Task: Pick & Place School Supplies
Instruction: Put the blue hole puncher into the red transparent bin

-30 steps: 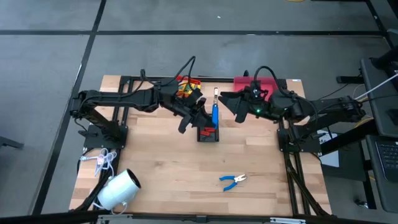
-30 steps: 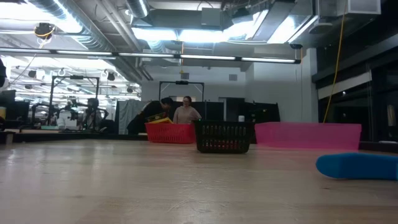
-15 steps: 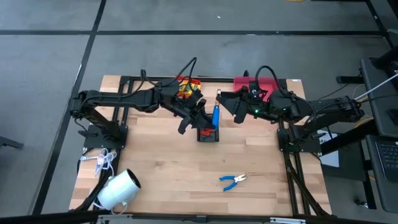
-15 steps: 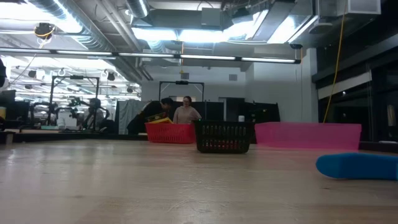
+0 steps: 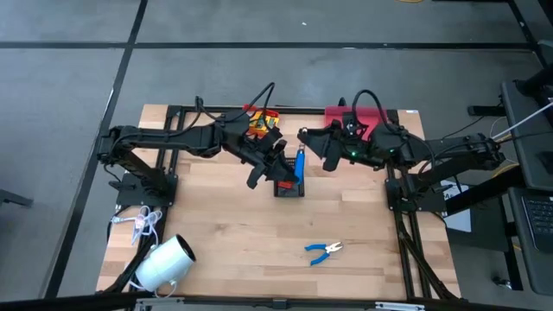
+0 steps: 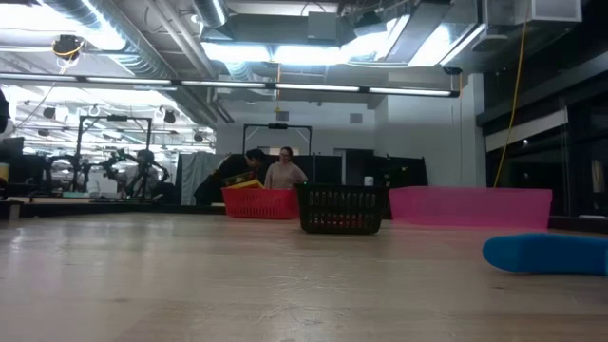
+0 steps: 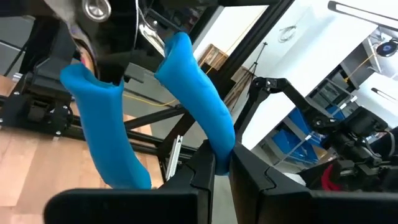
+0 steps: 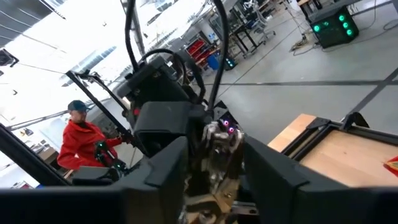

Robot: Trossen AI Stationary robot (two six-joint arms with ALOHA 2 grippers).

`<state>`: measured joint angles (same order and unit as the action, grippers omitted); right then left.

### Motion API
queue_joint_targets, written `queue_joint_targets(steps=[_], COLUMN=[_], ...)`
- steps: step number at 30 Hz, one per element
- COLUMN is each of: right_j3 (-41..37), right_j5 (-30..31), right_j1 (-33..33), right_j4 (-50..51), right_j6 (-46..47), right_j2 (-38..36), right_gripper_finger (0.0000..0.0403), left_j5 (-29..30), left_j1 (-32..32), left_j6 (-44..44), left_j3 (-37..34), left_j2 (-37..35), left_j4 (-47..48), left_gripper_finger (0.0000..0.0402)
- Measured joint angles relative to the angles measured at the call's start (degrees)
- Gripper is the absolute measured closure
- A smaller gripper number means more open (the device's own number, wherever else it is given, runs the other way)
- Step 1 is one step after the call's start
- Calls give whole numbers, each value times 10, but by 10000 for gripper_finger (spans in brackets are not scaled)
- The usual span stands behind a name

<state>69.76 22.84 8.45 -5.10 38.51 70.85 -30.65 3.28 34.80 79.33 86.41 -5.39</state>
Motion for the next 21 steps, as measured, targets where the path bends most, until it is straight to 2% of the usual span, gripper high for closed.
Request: queue_joint_targets(steps=[4,7,12,17,21], right_j3=[0,0,0,-1,-1], right_j5=[-7,-11,-10,24,36], right_j1=[0,0,1,-1,-4], right_j4=[-13,-20,-20,-22,-14], right_j6=[-3,-19,-40,-61,-73], right_j2=[-2,-1,0,-5,-11], right_gripper_finger=[320,320,321,324,324], left_j5=[6,6,-1,-14,9], left_j1=[-1,-1,-6,-11,-9], left_j6=[-10,-22,-28,-61,-84], left_j3=[0,0,0,0,0], left_j2=[0,0,0,-5,-5], left_j4=[11,26,59,163,207], left_gripper_finger=[380,375,324,285,269])
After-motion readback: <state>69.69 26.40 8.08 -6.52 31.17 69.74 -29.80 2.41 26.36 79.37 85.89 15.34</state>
